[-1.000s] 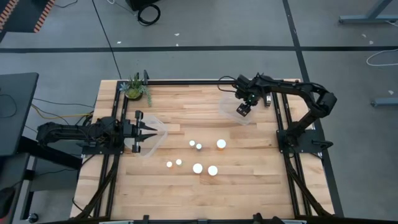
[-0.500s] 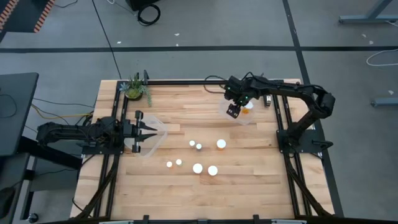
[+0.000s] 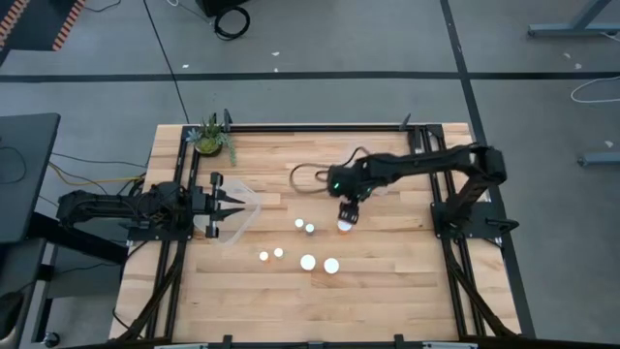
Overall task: Pick and place medicine bottles into bin by pill shape (circle, oval)
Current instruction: Put the large orange pill bottle into the right transparent bin
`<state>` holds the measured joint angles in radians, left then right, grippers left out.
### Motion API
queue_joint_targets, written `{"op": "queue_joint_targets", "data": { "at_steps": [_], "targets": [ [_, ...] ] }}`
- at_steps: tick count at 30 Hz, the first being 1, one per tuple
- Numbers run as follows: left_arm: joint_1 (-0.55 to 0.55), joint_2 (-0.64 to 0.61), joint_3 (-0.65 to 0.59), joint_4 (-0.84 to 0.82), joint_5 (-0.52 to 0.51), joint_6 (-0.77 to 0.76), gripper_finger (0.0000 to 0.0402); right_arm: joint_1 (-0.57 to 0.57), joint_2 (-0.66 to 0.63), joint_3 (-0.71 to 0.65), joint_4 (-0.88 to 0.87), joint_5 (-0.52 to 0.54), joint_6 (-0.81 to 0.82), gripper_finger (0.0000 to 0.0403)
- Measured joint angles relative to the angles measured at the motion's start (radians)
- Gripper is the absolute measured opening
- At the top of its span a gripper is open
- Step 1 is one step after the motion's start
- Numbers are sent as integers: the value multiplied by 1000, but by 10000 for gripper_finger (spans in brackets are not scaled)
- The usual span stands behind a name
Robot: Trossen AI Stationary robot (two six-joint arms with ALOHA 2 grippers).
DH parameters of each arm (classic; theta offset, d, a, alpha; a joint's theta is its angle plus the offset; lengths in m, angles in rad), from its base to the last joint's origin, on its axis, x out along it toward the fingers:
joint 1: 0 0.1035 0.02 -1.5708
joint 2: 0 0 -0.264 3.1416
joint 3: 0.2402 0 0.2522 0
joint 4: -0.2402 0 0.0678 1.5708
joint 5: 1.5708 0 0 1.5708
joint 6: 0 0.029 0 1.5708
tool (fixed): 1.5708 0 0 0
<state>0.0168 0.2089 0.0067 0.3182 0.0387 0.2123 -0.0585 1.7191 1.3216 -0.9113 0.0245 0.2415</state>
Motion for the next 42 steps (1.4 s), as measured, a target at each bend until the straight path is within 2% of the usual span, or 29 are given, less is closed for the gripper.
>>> {"op": "queue_joint_targets", "data": {
  "at_steps": [5, 10, 15, 26, 37, 42],
  "targets": [
    [0, 0, 0, -2, 0, 0, 83, 75, 145, 187, -87, 0, -18, 255],
    [0, 0, 0, -1, 0, 0, 78, 129, 221, 268, -113, -3, -44, 255],
    [0, 0, 0, 2, 0, 0, 84, 166, 229, 265, -126, 3, -69, 260],
    [0, 0, 0, 5, 0, 0, 79, 173, 241, 202, -111, 38, -58, 320],
    [0, 0, 0, 5, 0, 0, 86, 172, 241, 113, -79, 56, -63, 323],
    [0, 0, 0, 5, 0, 0, 81, 172, 241, 78, -33, 54, -56, 311]
  ]
}}
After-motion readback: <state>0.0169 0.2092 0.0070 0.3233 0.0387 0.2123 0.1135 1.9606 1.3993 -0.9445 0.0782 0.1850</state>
